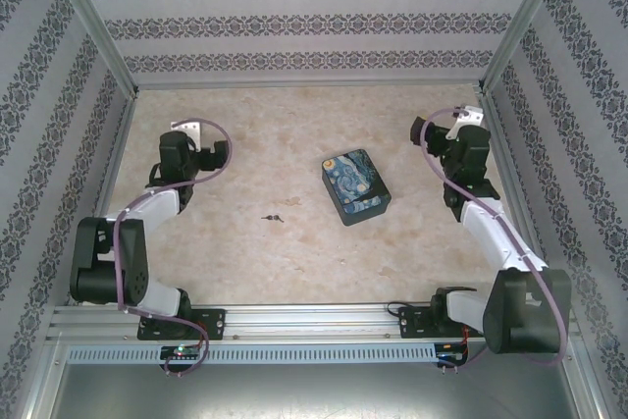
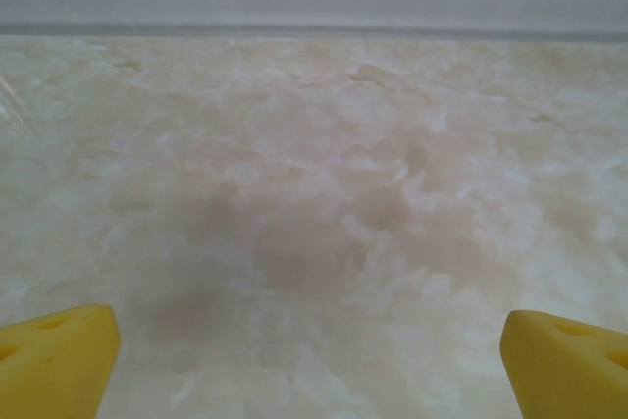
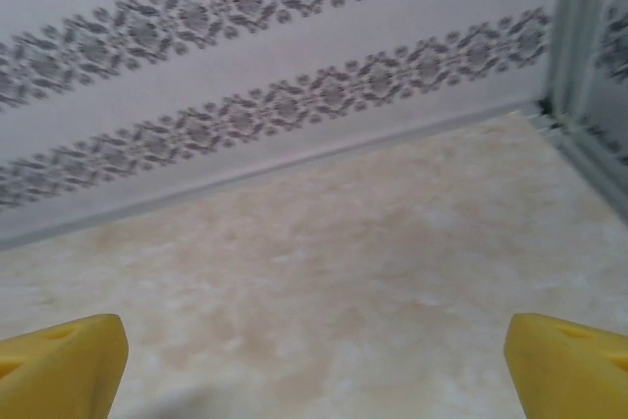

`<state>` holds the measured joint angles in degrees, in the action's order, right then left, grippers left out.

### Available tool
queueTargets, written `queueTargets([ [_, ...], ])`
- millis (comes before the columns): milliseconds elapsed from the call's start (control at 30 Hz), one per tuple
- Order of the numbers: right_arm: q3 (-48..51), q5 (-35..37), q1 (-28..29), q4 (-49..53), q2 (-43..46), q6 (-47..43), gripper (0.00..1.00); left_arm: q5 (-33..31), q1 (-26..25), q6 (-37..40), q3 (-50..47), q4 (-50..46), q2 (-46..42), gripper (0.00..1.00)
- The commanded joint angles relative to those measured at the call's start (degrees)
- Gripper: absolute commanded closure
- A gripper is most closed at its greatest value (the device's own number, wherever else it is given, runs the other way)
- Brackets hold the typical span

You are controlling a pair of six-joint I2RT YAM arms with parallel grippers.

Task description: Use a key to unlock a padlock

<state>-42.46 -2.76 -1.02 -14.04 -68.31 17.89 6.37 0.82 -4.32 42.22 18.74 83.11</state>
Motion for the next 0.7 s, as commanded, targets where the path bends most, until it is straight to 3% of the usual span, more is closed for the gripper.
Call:
queueTargets([
  [0, 0.4, -12.2, 0.2, 14.4, -1.3, 7.3, 0.02, 1.9, -0.7, -9.2, 3.4, -13.6, -2.2, 0.00],
  [67, 1.1, -16.1, 1.0, 17.4, -1.3, 8.8, 0.05, 3.3, -1.9, -14.4, 6.6, -19.5, -2.9, 0.00],
  [267, 4.3, -14.8, 6.0, 25.8, 0.7, 11.1, 0.11, 8.9, -10.3, -26.5, 13.3, -29.7, -3.2, 0.00],
  [467, 7.4, -13.4, 8.4, 25.8, 0.3, 12.1, 0.13, 8.2, -22.7, -34.6, 16.6, -28.4, 1.6, 0.00],
  [667, 7.9, -14.9, 9.1, 23.1, -1.4, 13.2, 0.14, 9.6, -29.4, -38.8, 23.2, -26.5, 11.0, 0.00],
])
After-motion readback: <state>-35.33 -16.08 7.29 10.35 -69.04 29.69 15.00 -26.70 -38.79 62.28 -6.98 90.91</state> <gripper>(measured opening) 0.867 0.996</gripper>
